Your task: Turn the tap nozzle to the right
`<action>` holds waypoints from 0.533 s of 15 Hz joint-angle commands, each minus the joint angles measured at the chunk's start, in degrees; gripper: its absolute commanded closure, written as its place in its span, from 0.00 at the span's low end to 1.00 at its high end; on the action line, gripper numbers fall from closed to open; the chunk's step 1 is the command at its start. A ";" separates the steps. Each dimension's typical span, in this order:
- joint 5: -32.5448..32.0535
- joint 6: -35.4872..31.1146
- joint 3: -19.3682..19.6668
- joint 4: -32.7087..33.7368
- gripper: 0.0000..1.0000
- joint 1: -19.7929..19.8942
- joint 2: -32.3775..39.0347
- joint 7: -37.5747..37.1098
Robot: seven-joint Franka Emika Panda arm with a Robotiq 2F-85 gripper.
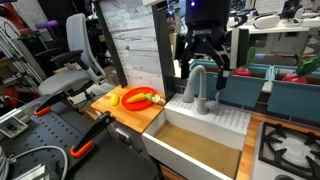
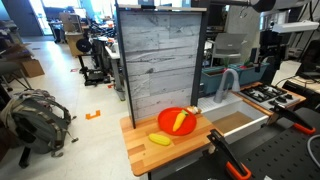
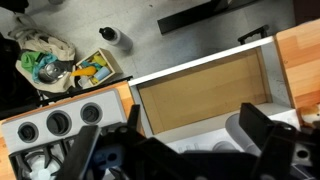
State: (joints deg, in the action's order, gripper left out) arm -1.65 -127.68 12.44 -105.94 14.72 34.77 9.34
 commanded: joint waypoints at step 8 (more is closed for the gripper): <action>2.36 -2.05 -4.46 -20.42 0.00 -0.47 -20.27 8.82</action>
State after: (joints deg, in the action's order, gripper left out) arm 0.63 -129.85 7.62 -126.53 14.60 14.39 18.12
